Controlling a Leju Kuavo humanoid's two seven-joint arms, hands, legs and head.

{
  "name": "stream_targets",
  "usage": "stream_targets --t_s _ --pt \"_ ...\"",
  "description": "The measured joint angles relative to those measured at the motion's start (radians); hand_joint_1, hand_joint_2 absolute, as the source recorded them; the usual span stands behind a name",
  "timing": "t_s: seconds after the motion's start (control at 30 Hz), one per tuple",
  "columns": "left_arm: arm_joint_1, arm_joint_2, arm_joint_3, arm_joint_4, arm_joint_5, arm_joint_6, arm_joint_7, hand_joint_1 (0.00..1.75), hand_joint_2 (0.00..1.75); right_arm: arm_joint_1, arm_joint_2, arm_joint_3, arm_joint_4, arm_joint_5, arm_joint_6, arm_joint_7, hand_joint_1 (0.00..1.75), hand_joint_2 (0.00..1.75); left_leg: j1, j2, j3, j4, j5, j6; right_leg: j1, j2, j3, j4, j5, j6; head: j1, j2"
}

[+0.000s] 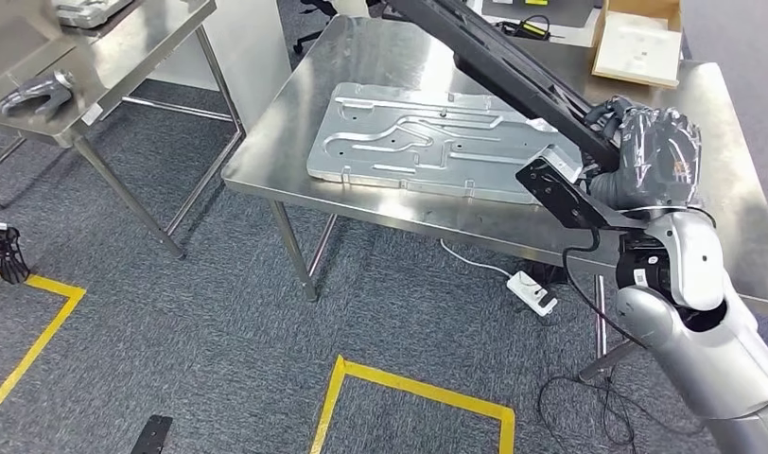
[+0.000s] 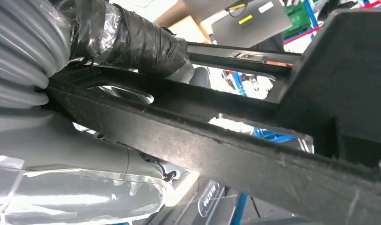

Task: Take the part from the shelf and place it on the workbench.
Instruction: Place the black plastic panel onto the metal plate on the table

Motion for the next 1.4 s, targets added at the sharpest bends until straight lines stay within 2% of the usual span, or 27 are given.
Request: stream_targets --t_s 0.03,0.07,0.17,0.23,0.27,0.33,0.37,0.4,0.43,0.5,0.53,0.57,0.6,0.7,0.73,0.8,0.87,0.9,0.93,1.0,1.03,1.07,1.13,1.23,1.3,1.37,1.4 --pt "-0.001 0.001 0.0 0.0 0.0 0.0 0.0 0.0 1.75 -0.001 0.0 0.0 0.0 0.0 0.0 0.0 1.75 1.75 -0.004 0.0 0.024 -0.058 0.023 0.007 0.002 0.001 0.006 0.0 -0.006 0.003 0.0 0.0" --pt "-0.001 0.001 0.0 0.0 0.0 0.0 0.0 0.0 1.75 -0.001 -0.001 -0.001 0.0 0.0 0.0 0.0 1.75 1.75 -0.008 0.001 0.04 -0.093 0.031 0.012 0.002 0.001 0.01 -0.001 -0.01 0.007 0.001 0.0" --pt "-0.003 0.002 0.0 0.0 0.0 0.0 0.001 0.0 1.75 -0.001 -0.003 -0.002 -0.001 0.0 0.0 0.001 1.75 1.75 -0.009 0.002 0.056 -0.119 0.023 0.02 0.001 0.001 0.015 -0.009 -0.018 0.022 0.001 0.0" --pt "-0.002 0.002 0.0 0.0 -0.001 0.0 0.001 0.0 1.75 -0.002 -0.007 -0.002 -0.002 0.002 0.003 0.001 1.75 1.75 -0.004 0.002 0.073 -0.134 0.021 0.028 0.001 -0.001 0.004 0.024 -0.036 0.031 0.004 0.0" --pt "-0.002 0.001 0.0 0.0 -0.001 0.0 0.001 0.0 1.75 -0.003 -0.009 -0.003 -0.002 0.002 0.005 0.001 1.75 1.75 -0.001 0.003 0.082 -0.139 0.019 0.032 0.001 -0.002 -0.02 0.071 -0.055 0.034 0.005 0.0" --pt "-0.004 0.0 0.0 0.0 -0.001 0.0 0.001 0.0 1.75 -0.003 -0.011 -0.003 -0.002 0.003 0.011 0.001 1.75 1.75 -0.002 0.003 0.093 -0.14 0.01 0.039 -0.003 -0.003 -0.097 0.2 -0.096 0.04 0.007 0.0" --pt "-0.004 0.0 0.0 0.0 -0.001 0.0 0.001 0.0 1.75 -0.001 -0.011 -0.003 -0.001 0.003 0.015 0.002 1.75 1.75 -0.002 0.002 0.098 -0.139 0.004 0.04 -0.005 -0.003 -0.134 0.248 -0.101 0.042 0.007 0.0" --pt "-0.004 -0.002 0.0 0.0 0.0 0.0 0.002 0.0 1.75 0.002 -0.011 -0.003 -0.001 0.003 0.018 0.003 1.75 1.75 -0.001 0.002 0.104 -0.138 -0.002 0.039 -0.007 -0.003 -0.155 0.262 -0.087 0.045 0.007 0.0" --pt "-0.003 -0.003 0.0 0.0 0.0 0.001 0.002 0.0 1.75 0.003 -0.012 -0.003 0.0 0.003 0.021 0.003 1.75 1.75 -0.001 0.001 0.112 -0.136 -0.009 0.038 -0.01 -0.003 -0.156 0.239 -0.053 0.047 0.007 0.0" --pt "-0.002 -0.004 0.0 0.0 0.0 0.001 0.004 0.0 1.75 0.003 -0.016 -0.003 0.002 0.003 0.027 0.004 1.75 1.75 0.001 -0.001 0.127 -0.13 -0.027 0.031 -0.015 -0.005 -0.117 0.119 0.033 0.048 0.007 0.0" --pt "-0.003 -0.005 0.0 0.0 0.0 0.001 0.005 0.0 1.75 0.003 -0.018 -0.003 0.002 0.003 0.03 0.005 1.75 1.75 -0.001 -0.002 0.131 -0.124 -0.036 0.025 -0.015 -0.005 -0.093 0.061 0.057 0.047 0.007 0.0" --pt "-0.004 -0.005 0.0 0.0 0.0 0.002 0.006 0.0 1.75 0.002 -0.02 -0.003 0.003 0.003 0.033 0.006 1.75 1.75 -0.002 -0.002 0.132 -0.121 -0.043 0.02 -0.014 -0.006 -0.078 0.025 0.066 0.044 0.007 0.0" --pt "-0.005 -0.005 0.0 0.0 0.0 0.002 0.006 0.0 1.75 0.003 -0.022 -0.003 0.004 0.002 0.039 0.007 1.75 1.75 -0.003 -0.003 0.131 -0.12 -0.047 0.014 -0.011 -0.005 -0.072 0.013 0.059 0.039 0.006 0.0" --pt "-0.006 -0.006 -0.001 0.0 -0.001 0.001 0.007 0.0 1.75 0.003 -0.032 -0.004 0.01 -0.005 0.074 0.016 1.75 1.75 -0.002 -0.002 0.133 -0.117 -0.057 -0.004 -0.011 -0.001 -0.064 0.004 0.052 0.02 0.004 0.0" --pt "-0.008 -0.006 -0.001 0.0 -0.001 0.0 0.007 0.0 1.75 0.003 -0.036 -0.004 0.013 -0.007 0.084 0.019 1.75 1.75 -0.001 -0.001 0.125 -0.097 -0.068 -0.01 -0.012 -0.001 -0.059 0.0 0.05 0.014 0.002 0.0" --pt "-0.01 -0.006 -0.001 0.0 -0.001 0.0 0.007 0.0 1.75 0.003 -0.042 -0.004 0.019 -0.011 0.096 0.023 1.75 1.75 0.001 0.0 0.072 0.003 -0.107 -0.018 -0.013 -0.002 -0.049 -0.003 0.043 0.003 0.001 0.0" --pt "-0.01 -0.006 -0.001 0.0 -0.001 0.0 0.008 0.0 1.75 0.008 -0.049 -0.004 0.027 -0.018 0.102 0.026 1.75 1.75 0.002 0.0 -0.01 0.127 -0.137 -0.022 -0.011 -0.002 -0.042 -0.003 0.035 -0.001 0.0 0.0" --pt "-0.008 -0.007 -0.001 0.0 -0.001 0.0 0.008 0.0 1.75 0.013 -0.054 -0.004 0.032 -0.021 0.105 0.028 1.75 1.75 0.002 0.0 -0.037 0.154 -0.129 -0.023 -0.009 -0.002 -0.037 -0.003 0.031 -0.002 0.0 0.0" --pt "-0.006 -0.007 -0.001 0.0 -0.001 0.0 0.009 0.0 1.75 0.019 -0.061 -0.004 0.037 -0.023 0.107 0.03 1.75 1.75 0.001 0.0 -0.045 0.143 -0.102 -0.021 -0.008 -0.001 -0.03 -0.003 0.025 -0.002 0.0 0.0" --pt "-0.005 -0.006 -0.001 0.0 -0.001 -0.001 0.01 0.0 1.75 0.029 -0.075 -0.005 0.049 -0.025 0.112 0.036 1.75 1.75 0.0 0.0 -0.011 0.026 -0.015 -0.012 -0.007 -0.001 -0.013 -0.003 0.013 0.001 0.0 0.0" --pt "-0.005 -0.005 -0.001 0.0 -0.001 -0.001 0.01 0.0 1.75 0.032 -0.081 -0.006 0.056 -0.025 0.115 0.039 1.75 1.75 -0.003 0.0 0.014 -0.036 0.016 -0.007 -0.005 0.0 -0.007 -0.003 0.008 0.004 0.001 0.0" --pt "-0.006 -0.005 -0.001 0.0 -0.001 -0.001 0.01 0.0 1.75 0.034 -0.086 -0.008 0.062 -0.025 0.117 0.04 1.75 1.75 -0.006 0.0 0.034 -0.084 0.032 -0.001 -0.005 0.0 -0.005 -0.003 0.003 0.008 0.001 0.0" --pt "-0.008 -0.004 -0.001 0.0 0.0 -0.002 0.012 0.0 1.75 0.038 -0.096 -0.01 0.075 -0.027 0.129 0.042 1.75 1.75 -0.012 0.0 0.05 -0.114 0.026 0.008 -0.004 0.001 -0.004 -0.006 0.0 0.017 0.001 0.0" --pt "-0.01 -0.004 -0.001 0.0 0.002 -0.003 0.015 0.0 1.75 0.044 -0.113 -0.011 0.097 -0.031 0.155 0.043 1.75 1.75 -0.007 0.001 0.066 -0.133 0.023 0.023 -0.004 -0.001 -0.004 0.005 -0.013 0.032 0.002 0.0" --pt "-0.013 -0.005 -0.001 0.0 0.002 -0.004 0.016 0.0 1.75 0.046 -0.124 -0.012 0.115 -0.031 0.166 0.042 1.75 1.75 -0.003 0.002 0.08 -0.142 0.021 0.034 -0.005 -0.002 -0.048 0.092 -0.052 0.038 0.004 0.0" --pt "-0.016 -0.006 -0.002 0.0 0.002 -0.006 0.016 0.0 1.75 0.05 -0.13 -0.012 0.133 -0.028 0.176 0.042 1.75 1.75 -0.003 0.002 0.086 -0.141 0.013 0.041 -0.007 -0.003 -0.125 0.217 -0.09 0.043 0.005 0.0" --pt "-0.016 -0.006 -0.002 0.0 0.002 -0.006 0.017 0.0 1.75 0.054 -0.132 -0.012 0.143 -0.025 0.182 0.042 1.75 1.75 -0.003 0.001 0.09 -0.14 0.008 0.041 -0.008 -0.003 -0.153 0.252 -0.089 0.046 0.005 0.0"
